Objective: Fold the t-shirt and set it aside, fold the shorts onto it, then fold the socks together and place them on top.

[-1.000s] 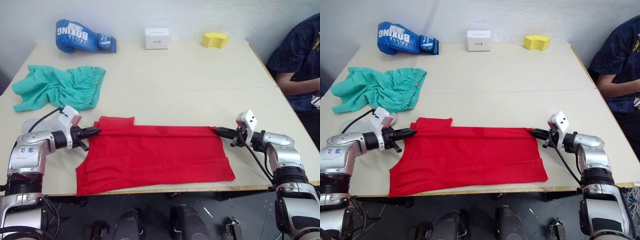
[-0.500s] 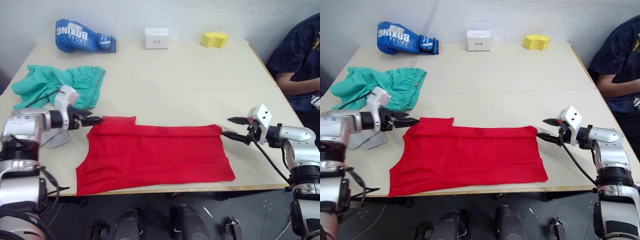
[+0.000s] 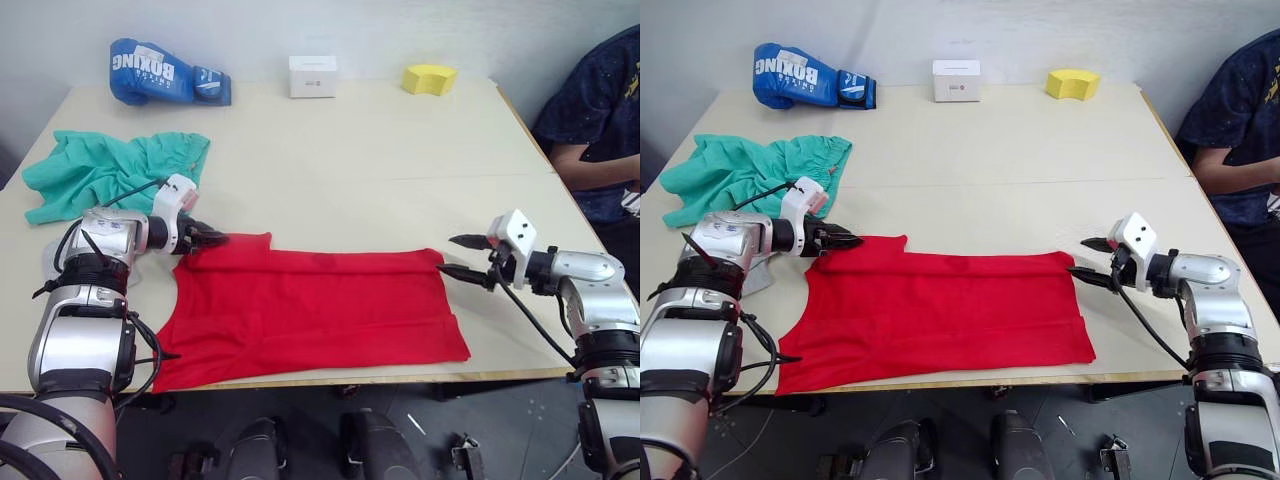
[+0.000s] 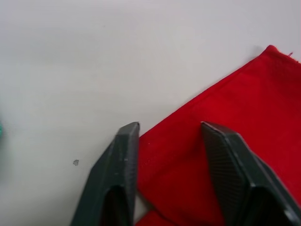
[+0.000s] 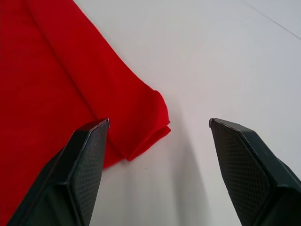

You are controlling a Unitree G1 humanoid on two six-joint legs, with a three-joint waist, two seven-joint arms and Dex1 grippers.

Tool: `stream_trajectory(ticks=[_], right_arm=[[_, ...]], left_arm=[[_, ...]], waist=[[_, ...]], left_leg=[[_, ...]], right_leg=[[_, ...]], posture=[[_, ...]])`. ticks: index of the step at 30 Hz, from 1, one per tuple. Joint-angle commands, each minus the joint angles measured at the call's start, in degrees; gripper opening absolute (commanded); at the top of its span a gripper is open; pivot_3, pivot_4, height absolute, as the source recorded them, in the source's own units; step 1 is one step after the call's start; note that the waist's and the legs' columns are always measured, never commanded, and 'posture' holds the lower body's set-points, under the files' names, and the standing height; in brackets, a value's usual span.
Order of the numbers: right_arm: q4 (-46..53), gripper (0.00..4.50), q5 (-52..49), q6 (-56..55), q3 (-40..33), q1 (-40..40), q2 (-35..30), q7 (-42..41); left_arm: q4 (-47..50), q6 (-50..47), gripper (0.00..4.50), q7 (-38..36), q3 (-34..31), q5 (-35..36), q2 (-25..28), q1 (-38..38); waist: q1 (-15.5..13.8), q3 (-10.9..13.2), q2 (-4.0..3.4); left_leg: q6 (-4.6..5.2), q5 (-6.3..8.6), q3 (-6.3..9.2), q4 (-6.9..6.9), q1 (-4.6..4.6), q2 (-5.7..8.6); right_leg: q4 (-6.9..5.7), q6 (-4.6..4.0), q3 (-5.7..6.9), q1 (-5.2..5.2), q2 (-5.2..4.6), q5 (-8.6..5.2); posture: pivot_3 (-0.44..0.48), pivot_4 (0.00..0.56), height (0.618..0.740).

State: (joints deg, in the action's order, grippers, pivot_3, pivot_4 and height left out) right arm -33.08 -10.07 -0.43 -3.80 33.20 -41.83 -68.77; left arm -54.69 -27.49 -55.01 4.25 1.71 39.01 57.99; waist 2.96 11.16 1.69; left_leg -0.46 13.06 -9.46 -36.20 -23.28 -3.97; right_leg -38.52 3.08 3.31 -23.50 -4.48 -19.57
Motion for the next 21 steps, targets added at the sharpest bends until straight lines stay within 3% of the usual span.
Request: stream_trajectory(ticks=[1,4,12,15,21], right_arm=[[-0.6,3.45,0.5,-1.9,0.4,1.7,-0.6,-0.5],[-3.0,3.45,0.8,-2.6,1.2,3.3,0.4,0.0],[-8.1,3.45,1.1,-2.5,2.6,7.5,2.7,-0.5],[-9.2,2.84,2.0,-3.2,3.4,7.7,2.6,-1.0],[-9.6,0.67,1.5,-3.8,2.8,7.7,2.8,-1.6]], left_arm=[[0.3,1.9,0.94,-1.0,0.5,-1.1,0.2,-0.8],[0.3,2.3,0.01,-0.9,-0.2,-0.4,-0.1,-0.9],[2.9,1.8,0.01,-1.4,-1.0,0.1,0.0,-2.4],[3.8,1.8,0.00,-1.6,-1.3,0.2,0.3,-3.0],[4.4,3.2,0.00,-1.4,-1.9,0.4,0.3,-3.5]], waist=[[0.0,0.0,0.00],[0.0,0.0,0.00],[0.1,0.0,0.00],[0.1,0.0,0.00],[0.1,0.0,0.00]], left_leg=[[0.00,0.00,0.00,0.00,0.00,0.00],[0.00,0.00,0.00,-0.01,0.00,0.00],[0.00,0.00,-0.01,-0.03,0.00,-0.02],[0.00,0.00,-0.01,-0.05,-0.01,-0.02],[0.00,0.00,-0.01,-0.05,0.00,-0.02]], right_leg=[[0.00,0.00,0.00,0.00,0.00,0.00],[-0.01,0.00,-0.01,0.00,0.00,0.00],[-0.04,0.00,-0.01,0.00,0.00,0.00],[-0.05,0.00,-0.01,0.00,0.00,0.00],[-0.06,0.00,-0.02,0.00,0.01,0.00]], posture=[[0.000,0.150,0.740],[0.000,0.150,0.740],[0.000,0.150,0.740],[0.000,0.150,0.740],[0.000,0.150,0.740]])
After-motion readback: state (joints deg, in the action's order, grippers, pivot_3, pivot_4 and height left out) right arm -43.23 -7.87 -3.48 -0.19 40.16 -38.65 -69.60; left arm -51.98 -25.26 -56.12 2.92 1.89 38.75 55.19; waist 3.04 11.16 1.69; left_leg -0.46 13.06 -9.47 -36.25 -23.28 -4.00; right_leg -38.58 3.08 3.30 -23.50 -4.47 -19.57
